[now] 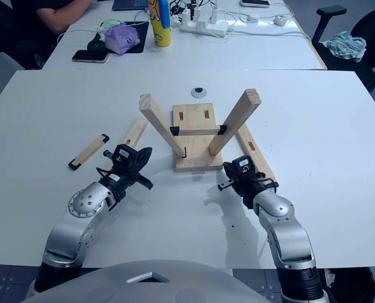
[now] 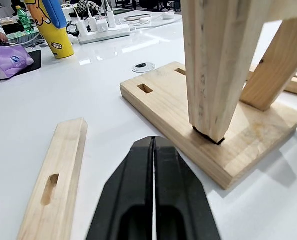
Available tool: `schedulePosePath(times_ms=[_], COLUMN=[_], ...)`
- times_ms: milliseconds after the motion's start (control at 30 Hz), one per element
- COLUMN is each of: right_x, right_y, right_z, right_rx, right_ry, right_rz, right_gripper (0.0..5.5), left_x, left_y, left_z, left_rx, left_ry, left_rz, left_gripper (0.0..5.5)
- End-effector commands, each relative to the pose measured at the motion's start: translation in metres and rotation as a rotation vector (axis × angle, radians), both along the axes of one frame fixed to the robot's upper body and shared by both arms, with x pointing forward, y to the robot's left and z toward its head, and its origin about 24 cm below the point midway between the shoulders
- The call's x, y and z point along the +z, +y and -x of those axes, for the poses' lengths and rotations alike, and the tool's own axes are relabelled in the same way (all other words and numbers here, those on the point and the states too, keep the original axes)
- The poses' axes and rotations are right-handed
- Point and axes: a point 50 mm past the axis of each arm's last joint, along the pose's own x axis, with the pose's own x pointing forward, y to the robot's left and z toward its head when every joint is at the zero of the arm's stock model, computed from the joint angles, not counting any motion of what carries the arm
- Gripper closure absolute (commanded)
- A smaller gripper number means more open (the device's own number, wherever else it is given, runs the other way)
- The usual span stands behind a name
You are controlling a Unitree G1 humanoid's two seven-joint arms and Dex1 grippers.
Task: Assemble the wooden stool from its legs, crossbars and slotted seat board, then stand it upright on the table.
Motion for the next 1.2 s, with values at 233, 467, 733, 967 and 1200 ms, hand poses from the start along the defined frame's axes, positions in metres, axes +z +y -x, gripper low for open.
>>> schedulePosePath(times_ms=[233, 467, 733, 967, 1200], right_x=[-0.012, -0.012, -0.011, -0.01, -0.012], right_y=[0.022, 0.02, 0.021, 0.023, 0.026], right_z=[-0.006, -0.013, -0.019, -0.025, -0.026], right_rx=[0.062, 0.061, 0.064, 0.08, 0.128], right_ry=[-0.006, -0.008, -0.009, -0.012, 0.013], right_rz=[-0.08, -0.08, -0.084, -0.086, -0.085], right_gripper=[5.5, 5.5, 5.5, 5.5, 5.5], left_x=[-0.004, 0.005, 0.016, 0.017, 0.018], left_y=[-0.003, 0.004, 0.001, 0.001, 0.005], left_z=[-0.006, -0.003, -0.005, -0.013, -0.033], left_rx=[-0.051, -0.114, -0.249, -0.283, -0.39], left_ry=[-0.011, -0.043, -0.066, -0.063, -0.125], left_rz=[0.06, 0.146, 0.173, 0.142, 0.053], left_gripper=[5.49, 4.56, 3.54, 2.76, 2.76])
